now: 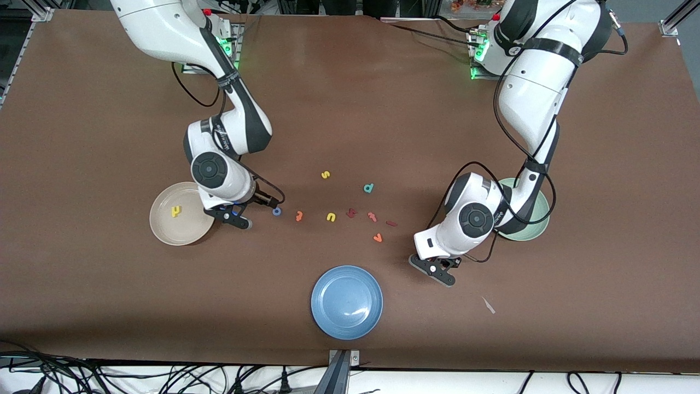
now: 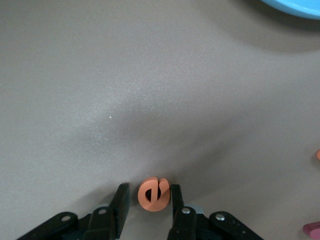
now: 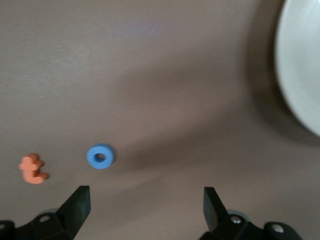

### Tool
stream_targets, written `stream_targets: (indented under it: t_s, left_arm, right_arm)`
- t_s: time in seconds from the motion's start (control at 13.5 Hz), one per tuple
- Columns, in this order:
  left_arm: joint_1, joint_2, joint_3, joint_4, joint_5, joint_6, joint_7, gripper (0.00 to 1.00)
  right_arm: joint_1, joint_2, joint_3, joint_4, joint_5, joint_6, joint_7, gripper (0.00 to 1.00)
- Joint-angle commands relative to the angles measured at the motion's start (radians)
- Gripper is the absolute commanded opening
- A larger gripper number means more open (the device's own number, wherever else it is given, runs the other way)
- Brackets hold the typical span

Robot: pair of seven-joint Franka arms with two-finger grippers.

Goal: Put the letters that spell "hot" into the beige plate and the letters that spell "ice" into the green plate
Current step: 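Grasp the orange e with the left gripper while the right gripper grasps the o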

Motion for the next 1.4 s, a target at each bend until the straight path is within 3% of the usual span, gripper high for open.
stream_targets:
  t_s: [0.0, 0.37, 0.81, 1.04, 1.33]
  left_arm:
    - [-0.008, 0.009, 0.008, 0.031, 0.028, -0.006, -0.007, 0.19]
    - [0.035, -0.038, 0.008, 0.024, 0.032, -0.056, 0.002, 0.15]
    - [0.119, -0.167, 0.005, -0.033, 0.034, -0.402, 0.036, 0.12]
    - [0.196, -0.271, 0.002, -0.174, 0.034, -0.449, 0.039, 0.11]
    - [0.272, -0.372, 0.003, -0.355, 0.037, -0.441, 0.102, 0.11]
  right_arm:
    - [0.001, -0.006, 0.022, -0.069, 0.011, 0.122, 0.029, 1.00]
    - [0.018, 0.023, 0.020, -0.063, 0.011, 0.163, 0.030, 0.97]
    - [0.016, 0.072, 0.020, -0.007, 0.011, 0.163, 0.033, 0.94]
    - [0.014, 0.089, 0.022, 0.000, 0.011, 0.163, 0.032, 0.92]
    - [0.016, 0.103, 0.022, 0.001, 0.032, 0.164, 0.032, 0.76]
